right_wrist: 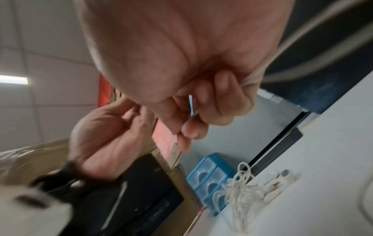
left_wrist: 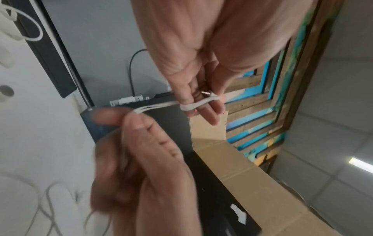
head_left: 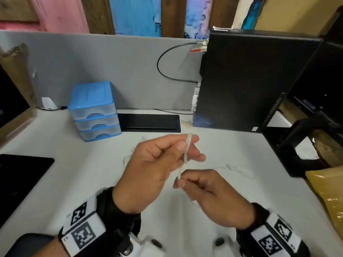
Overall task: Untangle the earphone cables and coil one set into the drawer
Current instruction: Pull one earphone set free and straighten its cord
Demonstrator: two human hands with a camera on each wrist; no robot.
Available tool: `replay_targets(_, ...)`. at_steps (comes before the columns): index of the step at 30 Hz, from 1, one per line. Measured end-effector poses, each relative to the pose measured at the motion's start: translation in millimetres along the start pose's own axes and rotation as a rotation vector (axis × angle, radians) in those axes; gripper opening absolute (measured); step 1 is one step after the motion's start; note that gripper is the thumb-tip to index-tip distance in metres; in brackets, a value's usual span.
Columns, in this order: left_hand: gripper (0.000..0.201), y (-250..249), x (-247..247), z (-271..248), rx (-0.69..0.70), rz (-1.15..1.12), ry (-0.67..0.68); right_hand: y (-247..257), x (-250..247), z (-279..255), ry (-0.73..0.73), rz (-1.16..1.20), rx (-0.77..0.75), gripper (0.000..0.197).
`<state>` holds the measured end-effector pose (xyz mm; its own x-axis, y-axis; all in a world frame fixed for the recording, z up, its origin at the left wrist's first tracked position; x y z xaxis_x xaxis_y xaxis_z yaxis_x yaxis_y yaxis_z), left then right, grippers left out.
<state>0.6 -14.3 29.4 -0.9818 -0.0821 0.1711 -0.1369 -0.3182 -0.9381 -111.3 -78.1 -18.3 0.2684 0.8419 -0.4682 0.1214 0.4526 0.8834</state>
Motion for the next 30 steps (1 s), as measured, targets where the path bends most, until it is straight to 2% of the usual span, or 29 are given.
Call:
replay_targets(2,0.026,-1.9,-13.5,1.3,0.078,0.260,-0.060,17.3,9.0,-3.9,0.035,-0.053,-0.069,0.028)
replay_targets(4,0.025,4.1,-17.8,2.0,0.110,0.519,-0.050,41.3,0.7,-10.7,-0.054,-0.067,-0.172,0.023)
replay_targets(6,0.024,12.7,-17.0,1.1,0.094,0.635,-0.013,53.2,-19.0,-17.9,-0.177,-0.067,-0.262,0.021)
replay_targets(8,0.024,17.6,-11.4,1.0,0.012,0.584,0.065,52.9,-42.2,-23.0,-0.338,-0.094,-0.319,0.020)
replay_targets(11,0.026,13.4,9.1,-4.0,-0.084,0.329,0.235,27.3,-54.6,-16.3,-0.523,-0.021,-0.268,0.021)
replay_targets(13,0.028,4.3,16.3,-6.2,-0.062,0.155,0.246,9.3,-36.9,-7.3,-0.488,0.022,-0.229,0.025)
replay_targets(15,0.027,-2.3,9.9,-3.9,-0.029,0.065,0.155,-1.7,-11.0,-0.7,-0.371,0.011,-0.157,0.027)
replay_targets(17,0.023,-5.4,-4.9,0.1,0.022,0.115,0.037,-1.0,10.8,-0.4,-0.233,-0.039,-0.104,0.025)
replay_targets(20,0.024,-4.4,-20.9,2.8,0.098,0.371,-0.052,30.1,25.3,-9.5,-0.104,-0.105,-0.202,0.022)
replay_targets(22,0.022,0.4,-23.0,2.9,0.098,0.537,-0.053,56.3,19.1,-17.5,-0.124,-0.062,-0.270,0.021)
replay_targets(24,0.027,4.5,-18.5,1.9,0.066,0.567,0.017,69.2,-3.3,-24.3,-0.270,-0.031,-0.335,0.020)
replay_targets(27,0.040,2.5,-0.6,-2.6,0.027,0.391,0.156,50.8,-47.4,-22.4,-0.543,-0.001,-0.293,0.020)
replay_targets(28,0.040,-0.7,5.4,-4.5,0.044,0.285,0.175,39.4,-52.6,-16.9,-0.566,0.016,-0.245,0.021)
replay_targets(30,0.033,-6.4,11.0,-4.9,0.079,0.066,0.143,19.4,-40.4,-5.4,-0.456,0.061,-0.151,0.026)
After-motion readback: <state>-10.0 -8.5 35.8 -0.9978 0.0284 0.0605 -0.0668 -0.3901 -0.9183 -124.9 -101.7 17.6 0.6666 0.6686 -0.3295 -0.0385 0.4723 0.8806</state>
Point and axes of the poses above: each hand's wrist, its own z-axis towards the middle knuckle, its own x-axis out of the palm, y = z × x, the point moved 5 cm from there along z, towards the middle knuckle, and after that the axes turned 10 degrees about y, right-handed, at the moved point
